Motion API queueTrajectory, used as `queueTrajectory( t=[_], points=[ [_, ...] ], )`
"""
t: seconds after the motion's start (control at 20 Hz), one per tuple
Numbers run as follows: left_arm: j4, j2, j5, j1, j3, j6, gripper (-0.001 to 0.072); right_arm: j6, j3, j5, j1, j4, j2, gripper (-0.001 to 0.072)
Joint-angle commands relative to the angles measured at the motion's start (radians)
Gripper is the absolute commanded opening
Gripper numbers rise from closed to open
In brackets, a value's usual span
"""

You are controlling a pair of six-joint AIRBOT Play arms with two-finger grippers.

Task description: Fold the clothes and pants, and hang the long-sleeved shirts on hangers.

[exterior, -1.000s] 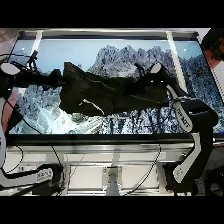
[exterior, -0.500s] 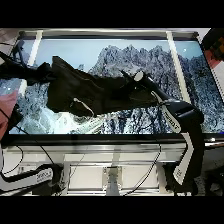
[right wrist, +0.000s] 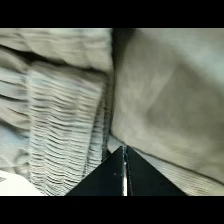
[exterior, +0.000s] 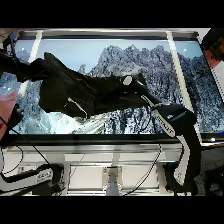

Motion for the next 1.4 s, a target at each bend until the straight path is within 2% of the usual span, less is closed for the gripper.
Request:
queueTrajectory(
  t=[0.0, 0.1, 0.3, 0.4, 0.65, 0.9, 0.95, 1.0, 1.05, 1.1, 1.15, 1.25, 1.3, 1.35],
  points=[
    [0.001, -0.023, 0.001, -0.077, 0.047, -0.068, 0.0024, 0.050, 0.079, 0.038, -0.071, -0.303, 0.060, 0.0010],
    [-0.010, -0.078, 0.002, -0.161, 0.126, -0.115, 0.0024, 0.038, 0.136, 0.116, -0.176, -0.434, 0.101, 0.0010],
    [-0.029, -0.267, 0.020, -0.366, 0.376, -0.211, 0.0024, -0.008, 0.232, 0.291, -0.392, -0.443, 0.141, 0.0011],
    [-0.059, -0.368, 0.086, -0.452, 0.484, -0.273, 0.0024, -0.019, 0.267, 0.345, -0.467, -0.419, 0.153, 0.0012],
    [-0.270, -0.510, 0.414, -0.603, 0.473, -0.320, 0.0023, -0.020, 0.319, 0.387, -0.551, -0.253, 0.156, 0.0012],
    [-0.312, -0.608, 0.791, -0.752, 0.456, -0.317, 0.0026, -0.019, 0.320, 0.369, -0.552, -0.258, 0.183, 0.0013],
    [-0.330, -0.627, 0.895, -0.784, 0.447, -0.303, 0.0027, -0.014, 0.325, 0.363, -0.558, -0.257, 0.194, 0.0032],
    [-0.351, -0.645, 0.985, -0.813, 0.443, -0.288, 0.0029, 0.003, 0.341, 0.360, -0.571, -0.256, 0.206, 0.0089],
    [-0.375, -0.662, 1.062, -0.840, 0.443, -0.266, 0.0047, 0.019, 0.356, 0.348, -0.590, -0.256, 0.219, 0.0189],
    [-0.377, -0.676, 1.121, -0.863, 0.443, -0.245, 0.0123, 0.024, 0.365, 0.322, -0.616, -0.245, 0.237, 0.0315],
    [-0.377, -0.688, 1.167, -0.880, 0.443, -0.241, 0.0228, 0.024, 0.366, 0.305, -0.643, -0.208, 0.254, 0.0346],
    [-0.378, -0.700, 1.194, -0.889, 0.439, -0.241, 0.0281, 0.023, 0.364, 0.302, -0.699, -0.077, 0.261, 0.0346],
    [-0.377, -0.701, 1.192, -0.888, 0.437, -0.241, 0.0337, 0.023, 0.355, 0.298, -0.719, -0.036, 0.261, 0.0346],
    [-0.378, -0.700, 1.193, -0.881, 0.437, -0.241, 0.0447, 0.023, 0.345, 0.297, -0.730, -0.019, 0.261, 0.0346]
  ],
)
